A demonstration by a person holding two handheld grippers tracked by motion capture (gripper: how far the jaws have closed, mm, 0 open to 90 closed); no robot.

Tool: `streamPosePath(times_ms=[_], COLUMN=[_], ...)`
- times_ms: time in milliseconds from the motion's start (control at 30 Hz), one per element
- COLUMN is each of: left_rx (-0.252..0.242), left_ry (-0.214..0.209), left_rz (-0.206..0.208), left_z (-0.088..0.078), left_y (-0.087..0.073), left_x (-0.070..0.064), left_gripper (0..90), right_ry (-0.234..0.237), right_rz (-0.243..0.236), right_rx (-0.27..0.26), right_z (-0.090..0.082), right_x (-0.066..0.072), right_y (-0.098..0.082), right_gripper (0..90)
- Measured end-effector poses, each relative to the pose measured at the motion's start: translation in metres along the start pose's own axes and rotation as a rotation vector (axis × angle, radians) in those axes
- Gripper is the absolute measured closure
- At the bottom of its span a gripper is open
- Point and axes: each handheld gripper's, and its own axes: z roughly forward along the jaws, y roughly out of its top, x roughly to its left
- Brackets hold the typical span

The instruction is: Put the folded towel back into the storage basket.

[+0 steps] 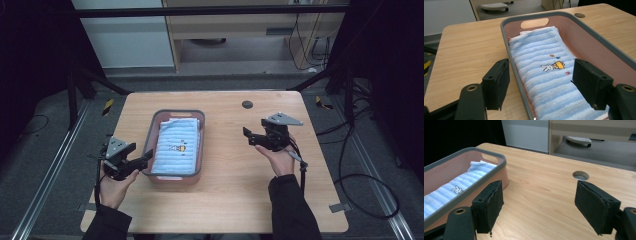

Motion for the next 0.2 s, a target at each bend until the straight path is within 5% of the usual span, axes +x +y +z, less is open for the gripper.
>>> streamPosePath(times_ms=[200], left_rx=[-0.009], left_ry=[0.012], left_rz=[0.001], left_z=[-0.001], left_y=[-0.003], left_x=[0.008], left_gripper=[27.0], right_ry=[-0.016], right_rz=[0.019], right_rx=[-0.022], right_z=[-0.020], right_x=[-0.016], right_y=[-0.016], right_gripper=[20.9])
